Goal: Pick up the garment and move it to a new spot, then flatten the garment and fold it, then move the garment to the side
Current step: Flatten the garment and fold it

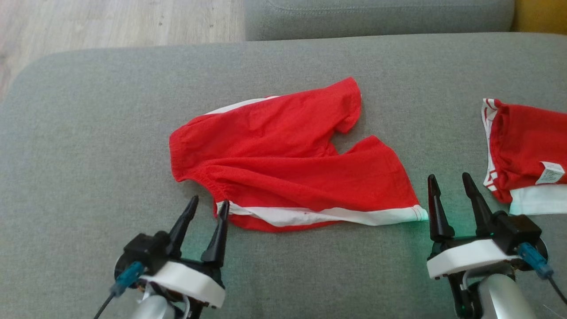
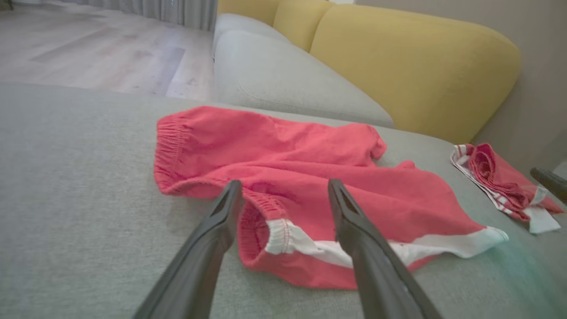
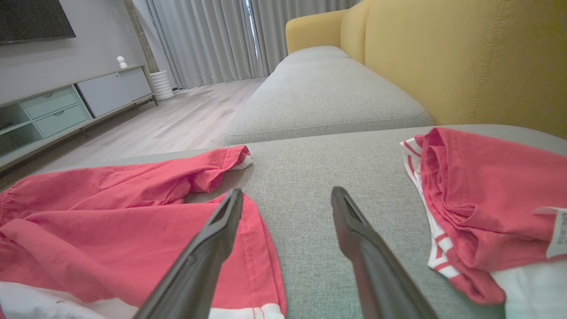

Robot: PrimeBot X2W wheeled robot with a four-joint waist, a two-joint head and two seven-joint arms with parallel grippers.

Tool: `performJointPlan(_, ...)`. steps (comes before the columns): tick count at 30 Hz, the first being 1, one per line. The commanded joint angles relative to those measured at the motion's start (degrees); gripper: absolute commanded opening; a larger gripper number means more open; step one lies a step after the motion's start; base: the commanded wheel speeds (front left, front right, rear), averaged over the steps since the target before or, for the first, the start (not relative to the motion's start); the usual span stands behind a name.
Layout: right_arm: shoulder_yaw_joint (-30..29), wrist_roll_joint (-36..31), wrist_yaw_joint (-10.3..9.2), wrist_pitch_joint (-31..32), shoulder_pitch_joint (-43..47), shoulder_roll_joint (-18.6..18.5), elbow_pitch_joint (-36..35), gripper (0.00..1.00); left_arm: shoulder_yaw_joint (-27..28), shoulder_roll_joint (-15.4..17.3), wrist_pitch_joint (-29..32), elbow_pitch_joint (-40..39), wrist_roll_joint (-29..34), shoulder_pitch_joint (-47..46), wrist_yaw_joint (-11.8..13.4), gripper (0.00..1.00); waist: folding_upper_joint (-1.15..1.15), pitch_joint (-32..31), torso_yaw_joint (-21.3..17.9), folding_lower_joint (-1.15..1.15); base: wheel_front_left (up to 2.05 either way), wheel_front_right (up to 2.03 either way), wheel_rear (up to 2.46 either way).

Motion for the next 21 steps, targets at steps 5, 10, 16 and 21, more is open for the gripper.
performJointPlan(5,1.54,-0.09,0.39,-0.73,-2.41,-0.24,-1.63,1.00,0.58,0.89,2.05,0.48,0.70,-3.77,0.07,1.00,0.00,1.00,-0.45,0.00,0.00,0.00,0.00)
performJointPlan(10,1.46,-0.20,0.39,-0.75,-2.72,-0.24,-1.35,1.00,-0.33,1.05,3.77,2.06,0.49,-4.57,-0.14,1.00,0.00,1.53,-0.97,0.00,0.00,0.00,0.00)
performJointPlan(16,1.61,-0.25,0.39,-0.76,-3.18,-0.24,-0.99,1.00,-0.62,1.09,5.11,3.32,0.16,-5.31,0.25,1.00,0.00,1.99,-1.62,0.00,0.00,0.00,0.00)
performJointPlan(21,1.63,-0.19,0.39,-0.77,-3.49,-0.24,-0.80,1.00,-0.76,1.33,6.15,4.09,0.10,-5.93,0.76,1.00,0.00,2.30,-2.05,0.00,0.00,0.00,0.00)
